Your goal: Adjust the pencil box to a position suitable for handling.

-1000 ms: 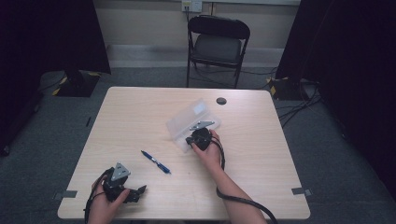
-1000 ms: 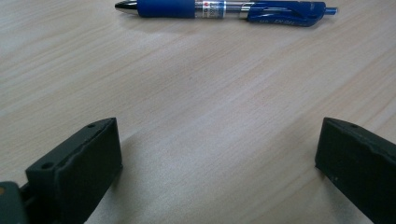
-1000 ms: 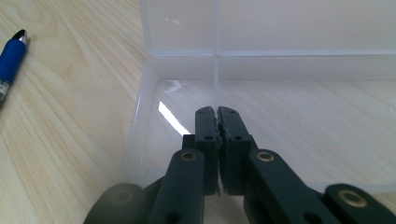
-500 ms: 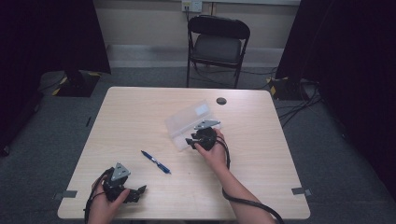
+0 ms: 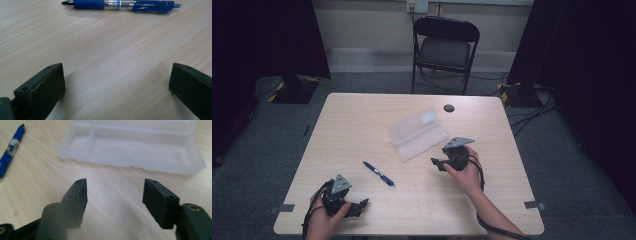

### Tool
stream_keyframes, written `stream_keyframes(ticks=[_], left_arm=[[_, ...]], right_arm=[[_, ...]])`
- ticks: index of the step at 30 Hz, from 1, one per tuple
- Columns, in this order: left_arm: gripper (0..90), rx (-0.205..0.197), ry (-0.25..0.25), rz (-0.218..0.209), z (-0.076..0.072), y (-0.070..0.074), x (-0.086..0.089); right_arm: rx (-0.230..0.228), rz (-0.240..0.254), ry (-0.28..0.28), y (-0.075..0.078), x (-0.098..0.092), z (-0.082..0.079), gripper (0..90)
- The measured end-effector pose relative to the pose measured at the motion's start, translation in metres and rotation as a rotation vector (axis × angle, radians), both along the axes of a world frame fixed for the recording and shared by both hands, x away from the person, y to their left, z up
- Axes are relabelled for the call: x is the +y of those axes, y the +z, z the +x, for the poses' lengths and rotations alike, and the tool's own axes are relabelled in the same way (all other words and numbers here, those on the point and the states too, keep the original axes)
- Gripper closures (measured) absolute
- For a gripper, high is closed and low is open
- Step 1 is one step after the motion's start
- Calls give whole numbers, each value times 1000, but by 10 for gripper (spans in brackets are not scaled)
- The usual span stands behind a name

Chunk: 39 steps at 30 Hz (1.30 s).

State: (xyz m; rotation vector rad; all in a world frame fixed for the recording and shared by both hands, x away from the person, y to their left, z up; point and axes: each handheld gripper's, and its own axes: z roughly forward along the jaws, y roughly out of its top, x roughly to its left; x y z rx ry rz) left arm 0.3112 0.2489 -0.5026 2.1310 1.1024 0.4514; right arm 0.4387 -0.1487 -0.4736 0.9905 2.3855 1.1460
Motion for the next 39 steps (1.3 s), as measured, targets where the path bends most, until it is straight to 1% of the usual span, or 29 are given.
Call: stream_keyframes(ticks=[2, 5, 6, 8, 10, 12, 16, 18, 19, 22, 24, 27, 29, 30, 31, 32, 33, 34, 35, 36, 37, 38, 39], left_arm=[[0, 0, 0, 0, 0, 0, 0], [0, 0, 0, -1, 0, 0, 0], [0, -2, 1, 0, 0, 0, 0], [0, -2, 1, 0, 0, 0, 0], [0, -4, 2, 2, 0, 0, 0], [1, -4, 1, 6, 0, 0, 0], [2, -5, 3, 7, 0, 0, 0], [3, -5, 5, 8, -1, 0, 0], [3, -5, 6, 7, -1, 0, 0], [3, -6, 7, 6, -1, 0, -1], [3, -6, 7, 8, -1, 0, -1], [3, -8, 13, 5, -2, 0, -1], [3, -6, 8, 0, -2, 0, -1], [11, -7, -2, 3, -3, 1, -1], [61, -30, -2, -13, -5, 1, -1], [181, -37, -9, -24, -6, 3, -2], [268, -25, -6, -10, -6, 6, -3], [258, -11, -11, -10, -6, 8, -4], [237, 6, -13, -28, -5, 10, -5], [261, 7, -19, -36, -5, 12, -7], [272, 5, -36, -42, -4, 14, -9], [275, 18, -43, -60, -3, 16, -13], [277, 16, -56, -65, -2, 19, -17]], right_arm=[[-2, -2, -10, -1, -10, -5, 269], [-10, -3, -28, -2, -26, -13, 222], [-4, -11, -33, -2, -31, -15, 204], [2, -7, -50, -3, -41, -20, 179], [-1, -11, -47, -4, -50, -25, 164], [3, -30, -41, -6, -58, -30, 162], [16, -18, -42, -11, -72, -37, 162], [25, -15, -53, -13, -74, -37, 163], [28, -11, -69, -14, -74, -34, 164], [33, -39, -77, -18, -71, -24, 166], [30, -37, -82, -21, -70, -20, 168], [37, -28, -88, -26, -72, -21, 166], [32, -42, -81, -26, -74, -25, 165], [30, -46, -74, -26, -76, -26, 164], [29, -49, -71, -26, -78, -28, 164], [25, -56, -66, -26, -80, -31, 163], [27, -57, -67, -26, -81, -34, 162], [25, -58, -68, -26, -83, -36, 162], [25, -59, -70, -26, -85, -39, 162], [24, -58, -68, -26, -87, -41, 162], [27, -57, -74, -26, -88, -43, 162], [26, -59, -74, -26, -89, -45, 162], [24, -60, -69, -26, -90, -47, 162]])
